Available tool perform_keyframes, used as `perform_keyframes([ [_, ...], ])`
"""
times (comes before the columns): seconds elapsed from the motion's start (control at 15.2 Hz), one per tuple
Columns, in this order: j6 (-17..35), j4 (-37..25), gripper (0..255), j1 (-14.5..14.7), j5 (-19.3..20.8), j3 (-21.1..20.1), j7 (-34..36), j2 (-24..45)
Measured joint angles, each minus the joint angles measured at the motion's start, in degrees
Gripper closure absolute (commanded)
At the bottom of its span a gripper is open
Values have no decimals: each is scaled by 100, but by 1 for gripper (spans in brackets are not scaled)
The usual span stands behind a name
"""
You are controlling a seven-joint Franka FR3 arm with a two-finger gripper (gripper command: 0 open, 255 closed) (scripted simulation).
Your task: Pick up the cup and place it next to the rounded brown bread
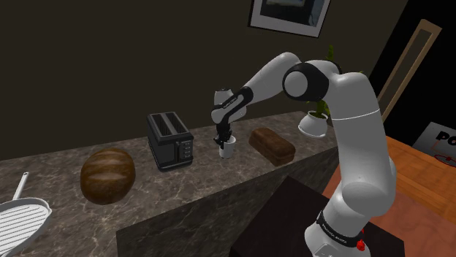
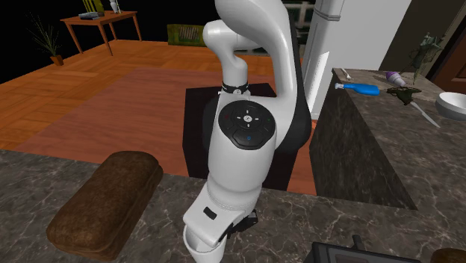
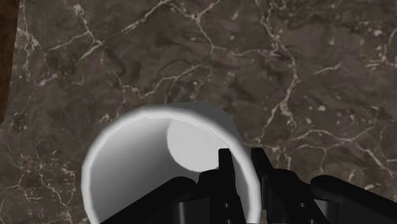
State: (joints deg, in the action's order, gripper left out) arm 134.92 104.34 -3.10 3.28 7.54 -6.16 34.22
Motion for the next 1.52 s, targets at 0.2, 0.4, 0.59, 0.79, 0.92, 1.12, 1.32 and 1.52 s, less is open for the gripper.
perform_keyframes([
  [0.2, 0, 0, 255, 0, 0, 0, 0, 0],
  [0.4, 1, -1, 255, 0, 0, 0, 0, 1],
  [0.59, -100, 10, 255, 1, 6, 8, -12, -110],
  [0.79, -252, 3, 255, 8, 15, 17, -23, -256],
  [0.92, -353, 6, 255, 18, 23, 22, -24, -363],
  [1.12, -554, -46, 255, 24, 30, 30, -39, -512],
  [1.32, -731, -86, 255, 41, 40, 34, -36, -649],
  [1.52, -889, -101, 255, 41, 49, 45, -58, -794],
])
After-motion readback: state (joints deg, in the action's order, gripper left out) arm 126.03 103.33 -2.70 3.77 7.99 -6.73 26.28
